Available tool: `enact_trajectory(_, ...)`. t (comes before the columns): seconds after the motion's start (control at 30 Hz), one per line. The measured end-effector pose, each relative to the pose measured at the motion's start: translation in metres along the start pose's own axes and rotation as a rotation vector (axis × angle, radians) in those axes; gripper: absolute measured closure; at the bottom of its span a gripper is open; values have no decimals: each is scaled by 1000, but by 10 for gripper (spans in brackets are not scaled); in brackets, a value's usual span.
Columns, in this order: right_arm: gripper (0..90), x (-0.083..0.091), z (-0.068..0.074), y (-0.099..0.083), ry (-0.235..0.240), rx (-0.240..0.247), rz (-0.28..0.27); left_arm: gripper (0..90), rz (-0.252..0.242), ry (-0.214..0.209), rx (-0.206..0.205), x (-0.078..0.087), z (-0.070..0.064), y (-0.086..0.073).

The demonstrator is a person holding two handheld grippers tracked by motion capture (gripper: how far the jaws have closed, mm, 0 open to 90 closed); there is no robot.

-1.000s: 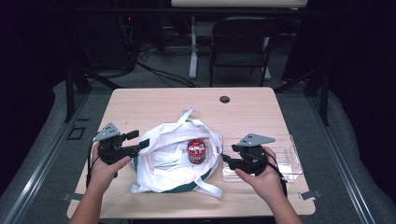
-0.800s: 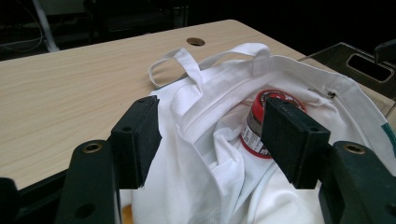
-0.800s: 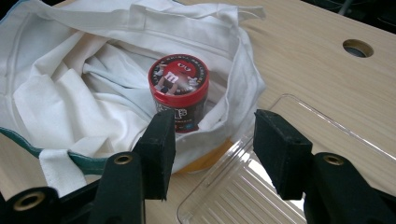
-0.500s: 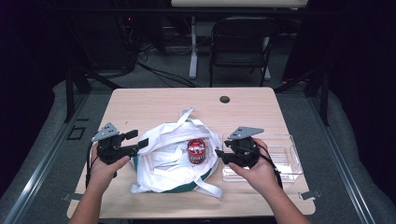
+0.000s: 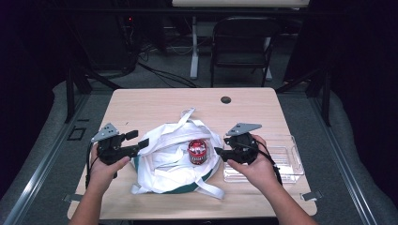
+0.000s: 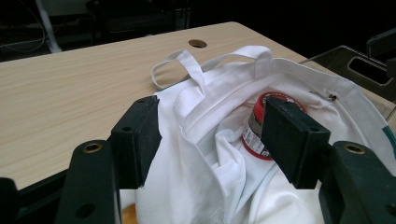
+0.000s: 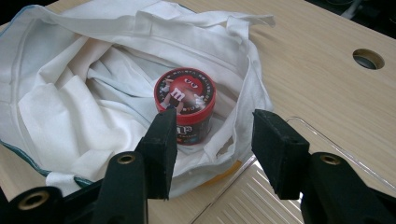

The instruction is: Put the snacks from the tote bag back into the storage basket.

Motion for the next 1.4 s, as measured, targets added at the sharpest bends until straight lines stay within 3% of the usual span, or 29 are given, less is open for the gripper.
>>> enact_trajectory(0.57, 489, 0, 3, 11, 27, 19, 31, 374, -4, -2, 2, -1, 0, 0)
enact_trajectory(0.9, 472, -3, 8, 21, 60, 28, 91, 374, -1, -1, 2, -1, 0, 0)
enact_trajectory(1.4, 458, -24, 19, 32, 97, 72, 199, 374, 2, -1, 2, 0, 1, 0)
Point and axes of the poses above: each handheld gripper's, and its own axes: x roughly backward along the jaws, y roughly out of its top, z roughly to its left, the point moved 8 cm from there along -x, roughly forward along the jaws, and after that the axes turned 10 degrees about -z, right-handed, at the moved point
